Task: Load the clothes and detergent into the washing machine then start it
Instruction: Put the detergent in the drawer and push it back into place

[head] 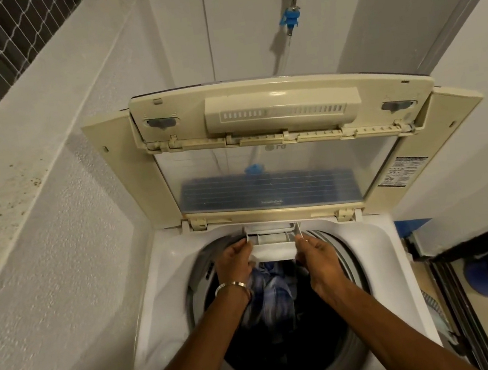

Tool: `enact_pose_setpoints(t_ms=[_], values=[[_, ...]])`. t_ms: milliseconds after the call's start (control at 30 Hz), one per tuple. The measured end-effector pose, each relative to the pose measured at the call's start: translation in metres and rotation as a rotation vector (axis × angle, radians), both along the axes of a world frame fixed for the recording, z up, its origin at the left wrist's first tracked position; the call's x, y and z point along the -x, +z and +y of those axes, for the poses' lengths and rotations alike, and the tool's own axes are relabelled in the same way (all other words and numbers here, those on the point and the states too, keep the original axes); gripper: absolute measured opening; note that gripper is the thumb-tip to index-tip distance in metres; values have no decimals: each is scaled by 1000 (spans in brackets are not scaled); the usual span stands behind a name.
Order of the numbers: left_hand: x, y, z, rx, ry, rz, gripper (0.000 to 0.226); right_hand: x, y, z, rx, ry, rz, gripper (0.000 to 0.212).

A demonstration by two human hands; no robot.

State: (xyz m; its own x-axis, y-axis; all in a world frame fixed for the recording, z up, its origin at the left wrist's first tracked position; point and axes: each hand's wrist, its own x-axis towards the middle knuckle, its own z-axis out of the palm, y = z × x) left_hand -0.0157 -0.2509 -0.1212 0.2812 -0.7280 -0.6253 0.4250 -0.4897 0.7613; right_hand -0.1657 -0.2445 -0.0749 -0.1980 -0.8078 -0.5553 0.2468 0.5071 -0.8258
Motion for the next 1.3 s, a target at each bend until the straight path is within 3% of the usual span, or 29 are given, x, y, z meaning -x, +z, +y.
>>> enact_pose_setpoints(t_ms=[233, 367, 667, 900, 1067, 1300], values=[[2, -2, -4, 6, -18, -72, 6, -1, -2, -5, -19, 10, 3, 15], [3, -7, -1, 20, -7, -99, 23, 0, -4, -4, -11, 14, -3, 16], [6, -7, 4, 68, -15, -228, 27, 1, -4, -4, -15, 19, -22, 16], [2, -5, 1, 68, -69, -231, 14, 2, -9, -5, -40, 10, 9, 28], [-1, -3, 1, 59, -57, -197, 8, -4, -4, -3, -45, -28, -17, 14], [-3, -1, 0, 62, -84, -219, 7, -5, -10, -1, -56, -60, -18, 15]])
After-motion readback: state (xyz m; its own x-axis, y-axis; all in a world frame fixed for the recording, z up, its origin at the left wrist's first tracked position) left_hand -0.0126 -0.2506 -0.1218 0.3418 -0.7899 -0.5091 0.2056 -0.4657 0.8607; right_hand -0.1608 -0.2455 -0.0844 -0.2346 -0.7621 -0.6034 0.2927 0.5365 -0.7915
